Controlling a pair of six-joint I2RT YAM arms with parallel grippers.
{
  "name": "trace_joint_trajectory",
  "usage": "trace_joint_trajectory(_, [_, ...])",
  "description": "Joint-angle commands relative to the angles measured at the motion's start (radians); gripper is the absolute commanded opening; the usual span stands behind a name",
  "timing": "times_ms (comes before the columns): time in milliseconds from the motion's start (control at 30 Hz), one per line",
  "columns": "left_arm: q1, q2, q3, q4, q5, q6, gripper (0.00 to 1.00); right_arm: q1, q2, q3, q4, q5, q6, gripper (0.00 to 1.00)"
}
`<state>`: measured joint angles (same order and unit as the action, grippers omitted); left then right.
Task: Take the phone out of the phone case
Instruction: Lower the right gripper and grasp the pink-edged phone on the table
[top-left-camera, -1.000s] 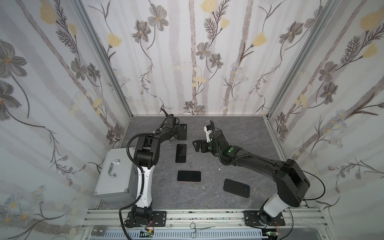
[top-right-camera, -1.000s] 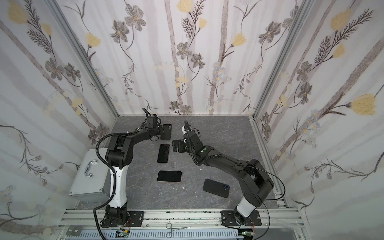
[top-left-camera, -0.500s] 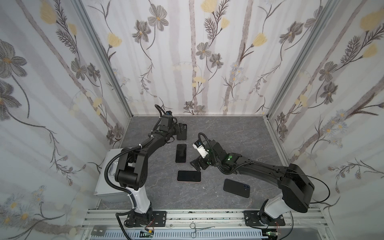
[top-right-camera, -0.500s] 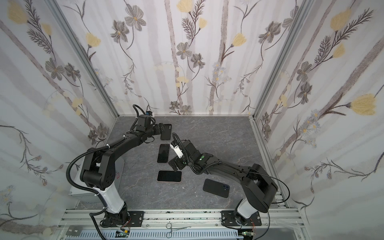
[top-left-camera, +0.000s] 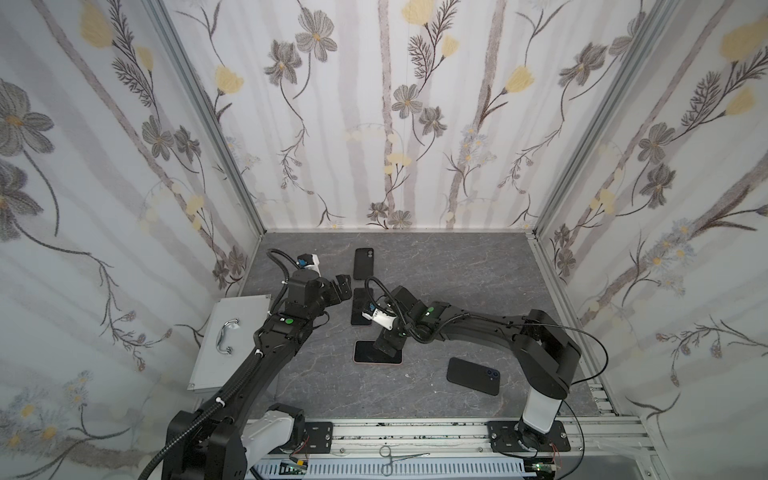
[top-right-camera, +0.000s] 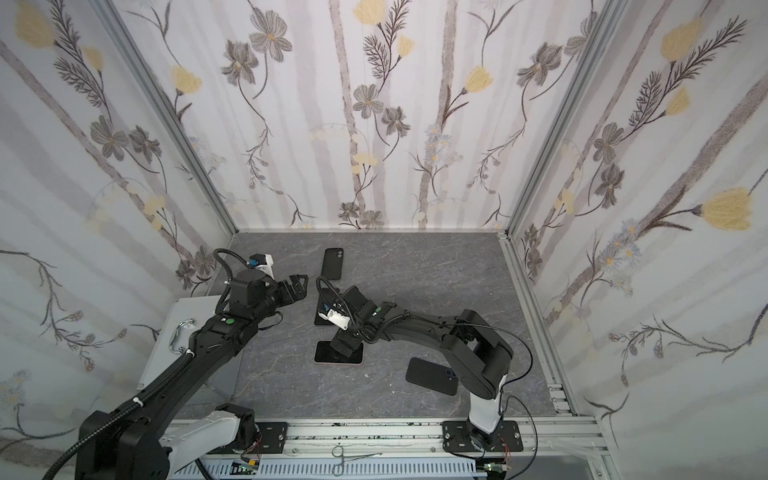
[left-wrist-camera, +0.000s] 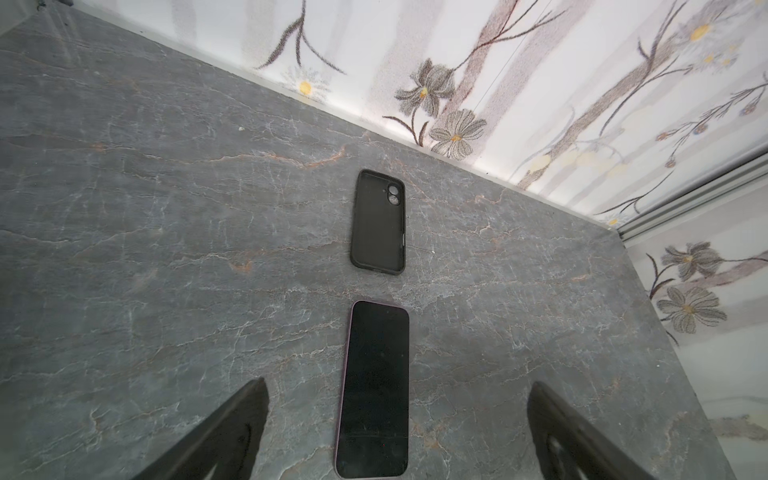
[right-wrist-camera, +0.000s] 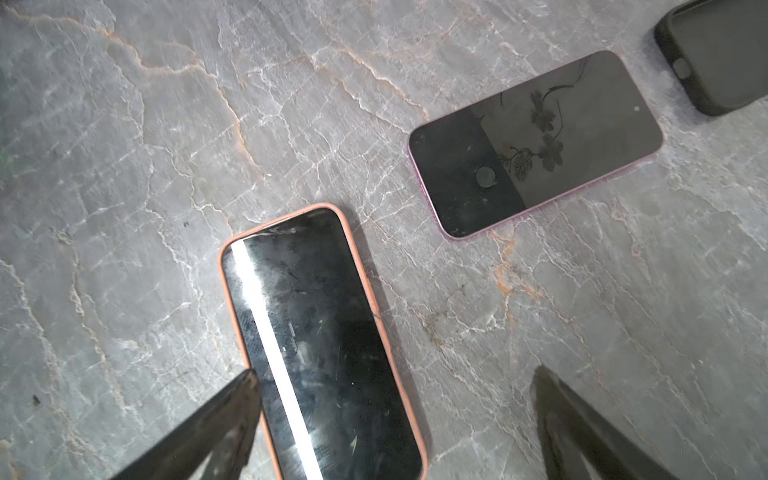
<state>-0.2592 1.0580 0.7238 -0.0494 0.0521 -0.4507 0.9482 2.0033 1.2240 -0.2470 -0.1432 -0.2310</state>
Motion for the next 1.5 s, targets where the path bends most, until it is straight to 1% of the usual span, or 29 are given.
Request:
trace_joint_trajectory(0, [0.015,-0.037,-0.013,-0.052,-0.019,-0.034,1.0,0.001,0.036,0.035,-0.031,-0.049,-0.079,1.0])
trace_joint_trajectory(200, [0.037,-0.05,-0.014,-0.076,-0.015,-0.064,1.0,-0.002,0.105,0.087,-0.073,-0.081,-0.093,1.0])
trace_joint_trajectory(433, [0.048,-0.056,-0.016,-0.085,-0.025,-0.051,1.0,-0.015,0.137,0.103,-0.118,-0.152,-0.093,1.0])
trace_joint_trajectory(967, [0.066,-0.028,-0.005,-0.101,-0.052,-0.06,1.0,0.004,0.154,0.094,-0.163,-0.161,-0.099,1.0])
trace_joint_trajectory(1200, [0.075,-0.012,0.002,-0.102,-0.066,-0.079,1.0,0.053,0.123,0.035,-0.124,-0.115,-0.074,1.0])
trace_joint_trajectory(1367, [0.092,0.001,0.003,-0.102,-0.062,-0.095,1.0,0.098,0.118,0.014,-0.11,-0.03,-0.066,1.0])
trace_joint_trajectory(1467, [0.105,0.003,0.004,-0.103,-0.06,-0.125,1.0,0.11,0.13,0.011,-0.107,0.015,-0.065,1.0])
